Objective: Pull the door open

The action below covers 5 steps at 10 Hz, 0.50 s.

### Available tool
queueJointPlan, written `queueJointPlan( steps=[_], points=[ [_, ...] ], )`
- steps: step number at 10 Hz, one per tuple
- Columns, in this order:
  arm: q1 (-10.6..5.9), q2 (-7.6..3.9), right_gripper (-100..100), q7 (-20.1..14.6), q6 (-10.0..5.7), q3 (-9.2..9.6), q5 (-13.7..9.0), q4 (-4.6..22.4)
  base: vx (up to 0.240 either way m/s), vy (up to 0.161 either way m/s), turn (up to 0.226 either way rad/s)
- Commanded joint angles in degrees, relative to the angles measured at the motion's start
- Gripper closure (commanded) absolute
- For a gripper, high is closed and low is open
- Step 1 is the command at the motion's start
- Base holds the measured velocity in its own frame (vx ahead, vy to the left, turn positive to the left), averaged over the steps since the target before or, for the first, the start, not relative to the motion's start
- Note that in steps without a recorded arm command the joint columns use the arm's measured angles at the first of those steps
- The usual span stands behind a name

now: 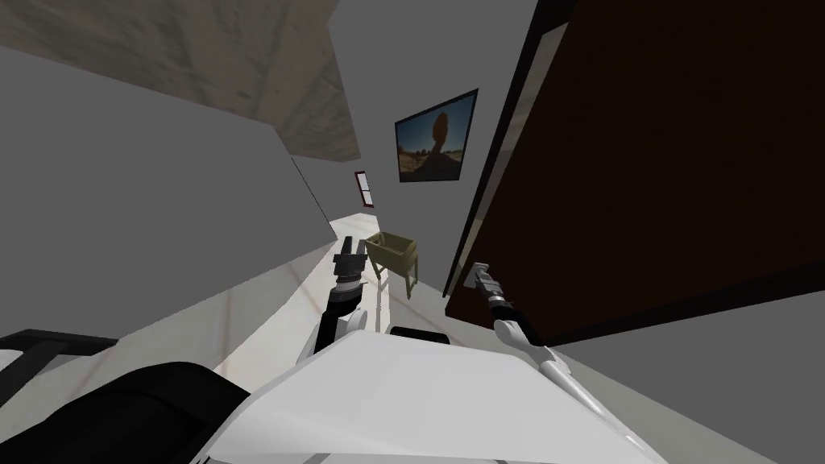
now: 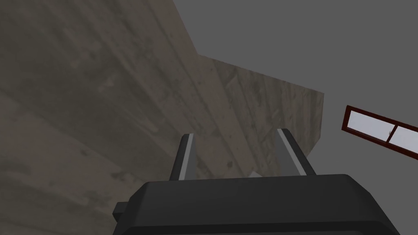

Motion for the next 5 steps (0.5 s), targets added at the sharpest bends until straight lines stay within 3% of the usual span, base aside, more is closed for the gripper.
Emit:
queueJointPlan(
  steps=[1,3,5],
  points=[
    [0.49,-0.9,100,-0.9,-0.62,1.07,0.2,-0.6,-0.233,-0.065,0.131],
    [1.21,-2.66,100,-2.4,-1.77,2.57,0.4,-1.5,-0.239,-0.108,0.179],
    [1.84,-4.19,100,-3.7,-2.78,3.88,0.6,-2.2,-0.256,-0.06,0.115]
  ],
)
